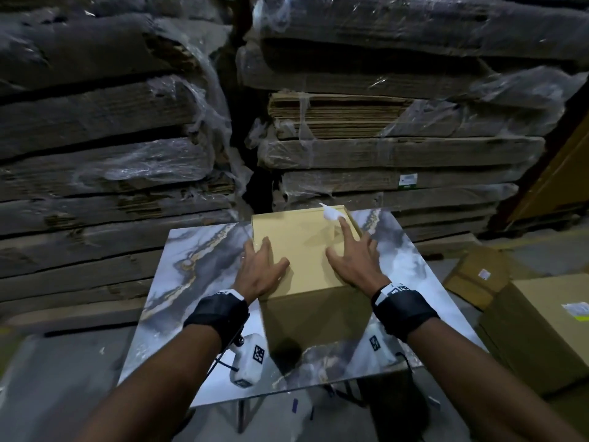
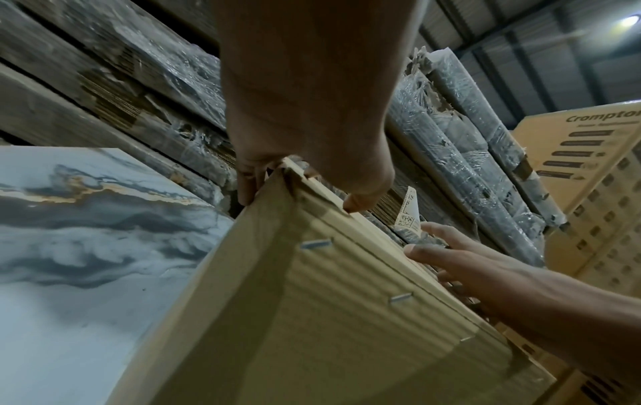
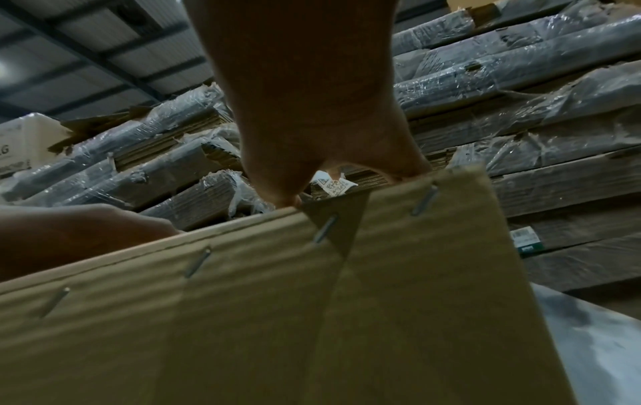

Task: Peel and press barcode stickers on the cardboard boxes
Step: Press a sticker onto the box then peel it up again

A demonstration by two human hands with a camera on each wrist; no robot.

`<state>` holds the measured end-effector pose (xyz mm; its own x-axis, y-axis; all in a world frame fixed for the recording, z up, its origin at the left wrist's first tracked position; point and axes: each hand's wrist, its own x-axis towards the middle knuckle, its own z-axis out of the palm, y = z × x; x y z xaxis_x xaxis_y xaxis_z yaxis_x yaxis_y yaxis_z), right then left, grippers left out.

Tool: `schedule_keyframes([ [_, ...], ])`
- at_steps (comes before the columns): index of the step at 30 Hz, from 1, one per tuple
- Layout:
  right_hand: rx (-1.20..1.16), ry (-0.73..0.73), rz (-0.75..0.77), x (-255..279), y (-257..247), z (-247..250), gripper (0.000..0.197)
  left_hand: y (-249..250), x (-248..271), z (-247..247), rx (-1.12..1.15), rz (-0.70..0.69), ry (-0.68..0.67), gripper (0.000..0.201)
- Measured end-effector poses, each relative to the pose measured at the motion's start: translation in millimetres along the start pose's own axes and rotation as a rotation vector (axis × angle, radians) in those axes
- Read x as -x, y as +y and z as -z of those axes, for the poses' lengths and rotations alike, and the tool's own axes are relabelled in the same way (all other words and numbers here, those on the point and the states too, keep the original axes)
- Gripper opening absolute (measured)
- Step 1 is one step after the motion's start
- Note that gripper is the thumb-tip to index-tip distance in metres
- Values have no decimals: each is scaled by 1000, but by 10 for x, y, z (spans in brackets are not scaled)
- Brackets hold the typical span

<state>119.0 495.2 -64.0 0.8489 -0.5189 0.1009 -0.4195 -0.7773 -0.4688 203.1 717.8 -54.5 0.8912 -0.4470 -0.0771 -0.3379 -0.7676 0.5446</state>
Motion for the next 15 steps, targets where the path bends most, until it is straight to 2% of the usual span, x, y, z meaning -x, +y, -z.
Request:
schedule_keyframes([
  [7,-69,-23,40,-252,99,30,80,35,119,-84,66,44,4,83],
  [12,-114,-34,82,-106,10,23,84,108,281,30,145,53,15,67],
  [15,-122,-47,127,22,-88,9,86,0,394,74,177,83,56,50],
])
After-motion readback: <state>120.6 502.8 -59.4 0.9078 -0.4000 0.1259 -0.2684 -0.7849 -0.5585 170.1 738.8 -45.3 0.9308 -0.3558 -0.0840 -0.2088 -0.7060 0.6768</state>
